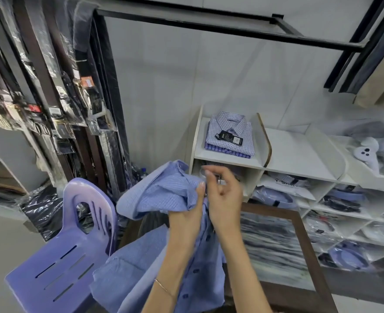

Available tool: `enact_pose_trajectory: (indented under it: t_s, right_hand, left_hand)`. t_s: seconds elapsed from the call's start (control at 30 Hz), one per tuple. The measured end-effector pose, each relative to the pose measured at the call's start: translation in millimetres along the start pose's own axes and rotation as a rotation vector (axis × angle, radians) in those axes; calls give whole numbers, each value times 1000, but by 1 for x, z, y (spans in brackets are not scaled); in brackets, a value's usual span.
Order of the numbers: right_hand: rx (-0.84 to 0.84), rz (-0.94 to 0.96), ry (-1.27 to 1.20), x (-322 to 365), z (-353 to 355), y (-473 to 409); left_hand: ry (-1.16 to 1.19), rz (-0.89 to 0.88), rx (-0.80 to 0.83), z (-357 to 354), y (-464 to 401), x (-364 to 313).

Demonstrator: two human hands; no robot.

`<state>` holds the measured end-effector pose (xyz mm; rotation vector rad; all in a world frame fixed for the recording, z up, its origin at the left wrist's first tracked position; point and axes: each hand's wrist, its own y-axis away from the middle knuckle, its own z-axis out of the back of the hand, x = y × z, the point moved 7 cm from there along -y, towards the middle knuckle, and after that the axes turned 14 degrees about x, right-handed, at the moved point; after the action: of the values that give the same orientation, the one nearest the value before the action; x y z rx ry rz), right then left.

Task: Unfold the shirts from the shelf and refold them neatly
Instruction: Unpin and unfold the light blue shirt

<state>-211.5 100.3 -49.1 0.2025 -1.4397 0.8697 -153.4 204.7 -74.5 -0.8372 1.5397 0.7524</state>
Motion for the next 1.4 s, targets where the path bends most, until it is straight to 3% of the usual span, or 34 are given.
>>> enact_pose_trajectory:
  t_s: [0.07,0.17,0.3,0.47,0.57,0.67,0.83,1.0,1.27,1.4]
  right_hand:
    - [-57,-20,-12,-5,15,-3]
    - [-154,-9,-65,-6,41,-8]
    - [20,26,28,10,-4,-2]
    - [-92,-12,-14,-9,35,-11]
    - [-5,-73,-1,-17,20,-7]
    - [-9,-182,-160,-28,12,-6]
    - [-4,-202,-291,-19,-1,-11]
    - [55,-164,-151,-27,-10,-9]
    - [292,-263,-51,-43,-21,-1]
    - [176,-312,67,-50,-10,2]
  left_hand:
    - [38,42,-53,20,-8,1]
    - [43,-63,-116,42,-13,-4]
    - [46,113,15,7,-2,14]
    - [71,-26,-71,55,-18,1]
    - [102,42,6,57,-23,10]
    - [71,147,118,51,-21,13]
    - [-16,261,433,24,-7,24]
    - [22,80,327,22,-14,17]
    - [158,36,128,36,-18,16]
    - [77,-9,51,43,-19,10]
